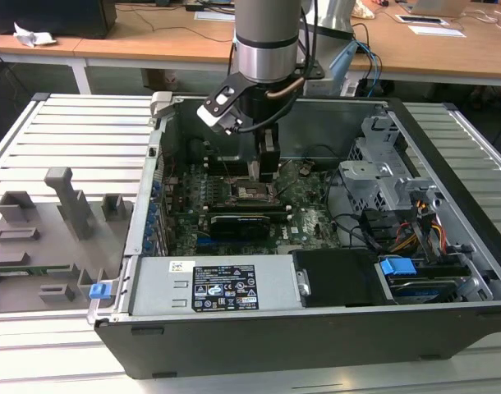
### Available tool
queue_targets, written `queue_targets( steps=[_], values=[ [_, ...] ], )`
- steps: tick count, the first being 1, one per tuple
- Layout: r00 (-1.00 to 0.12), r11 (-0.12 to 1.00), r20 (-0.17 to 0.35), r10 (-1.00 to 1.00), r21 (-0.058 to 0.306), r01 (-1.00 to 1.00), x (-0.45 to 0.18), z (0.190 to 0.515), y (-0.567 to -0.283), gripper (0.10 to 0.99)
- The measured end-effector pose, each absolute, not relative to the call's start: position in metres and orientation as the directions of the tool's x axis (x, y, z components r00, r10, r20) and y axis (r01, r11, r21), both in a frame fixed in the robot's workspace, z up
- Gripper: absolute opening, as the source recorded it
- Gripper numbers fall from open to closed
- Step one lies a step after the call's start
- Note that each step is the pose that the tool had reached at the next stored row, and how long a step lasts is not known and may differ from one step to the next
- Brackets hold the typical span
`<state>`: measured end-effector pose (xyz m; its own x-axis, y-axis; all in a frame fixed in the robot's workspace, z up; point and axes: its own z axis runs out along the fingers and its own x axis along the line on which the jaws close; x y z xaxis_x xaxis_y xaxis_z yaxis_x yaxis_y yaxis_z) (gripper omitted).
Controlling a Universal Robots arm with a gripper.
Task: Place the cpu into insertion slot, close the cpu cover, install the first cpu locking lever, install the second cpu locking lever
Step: 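Place the cpu into insertion slot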
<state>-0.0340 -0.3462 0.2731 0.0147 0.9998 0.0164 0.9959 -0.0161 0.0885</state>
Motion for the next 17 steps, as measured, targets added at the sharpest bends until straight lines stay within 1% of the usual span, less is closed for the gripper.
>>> queue_targets(
  steps=[11, 17],
  values=[
    [0.02, -0.021, 0.016, 1.0, 0.089, 0.996, -0.035, 0.267, -0.343, 0.533],
    [0.02, -0.021, 0.016, 1.0, 0.089, 0.996, -0.037, 0.259, -0.343, 0.533]
  ],
)
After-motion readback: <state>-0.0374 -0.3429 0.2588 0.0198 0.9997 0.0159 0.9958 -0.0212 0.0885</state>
